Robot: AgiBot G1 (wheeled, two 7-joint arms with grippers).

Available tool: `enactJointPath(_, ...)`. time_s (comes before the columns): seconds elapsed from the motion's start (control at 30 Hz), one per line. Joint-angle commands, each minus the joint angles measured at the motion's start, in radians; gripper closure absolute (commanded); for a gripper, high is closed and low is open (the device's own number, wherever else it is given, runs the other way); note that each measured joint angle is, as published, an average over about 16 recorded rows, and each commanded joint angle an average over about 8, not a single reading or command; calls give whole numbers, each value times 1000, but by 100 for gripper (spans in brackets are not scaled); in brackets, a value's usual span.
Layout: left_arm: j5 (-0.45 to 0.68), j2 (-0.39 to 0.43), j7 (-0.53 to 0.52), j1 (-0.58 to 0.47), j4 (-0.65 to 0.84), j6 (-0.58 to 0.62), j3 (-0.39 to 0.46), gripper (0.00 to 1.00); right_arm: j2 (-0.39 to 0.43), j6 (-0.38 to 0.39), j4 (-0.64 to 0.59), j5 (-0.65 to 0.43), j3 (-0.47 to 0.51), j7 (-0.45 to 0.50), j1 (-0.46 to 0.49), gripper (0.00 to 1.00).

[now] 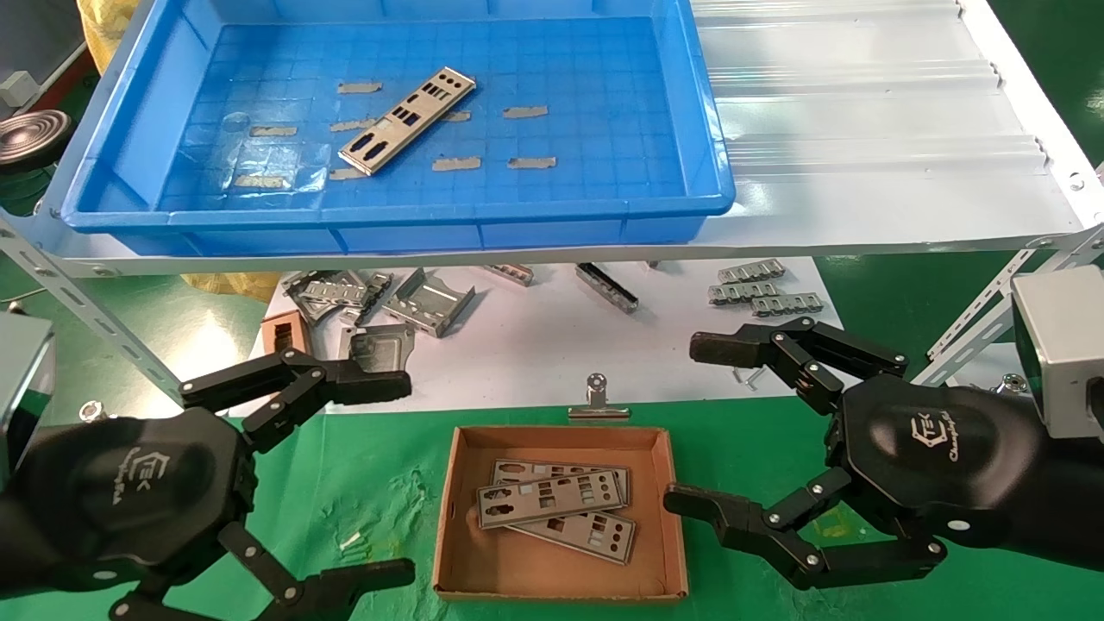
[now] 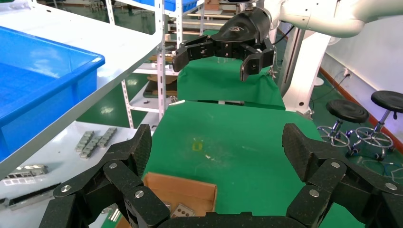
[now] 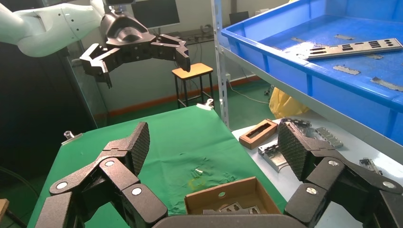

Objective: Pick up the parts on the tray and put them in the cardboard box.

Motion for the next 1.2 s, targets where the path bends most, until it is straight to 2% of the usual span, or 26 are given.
enactJointPath(0.03,0,0,0,0,0,0,0,0,0,0,0,0,0,0,0,75)
enactJointPath(0.1,0,0,0,0,0,0,0,0,0,0,0,0,0,0,0,100)
enactJointPath(1.2,1,1,-2,-5,3,-3,0,0,0,0,0,0,0,0,0,100)
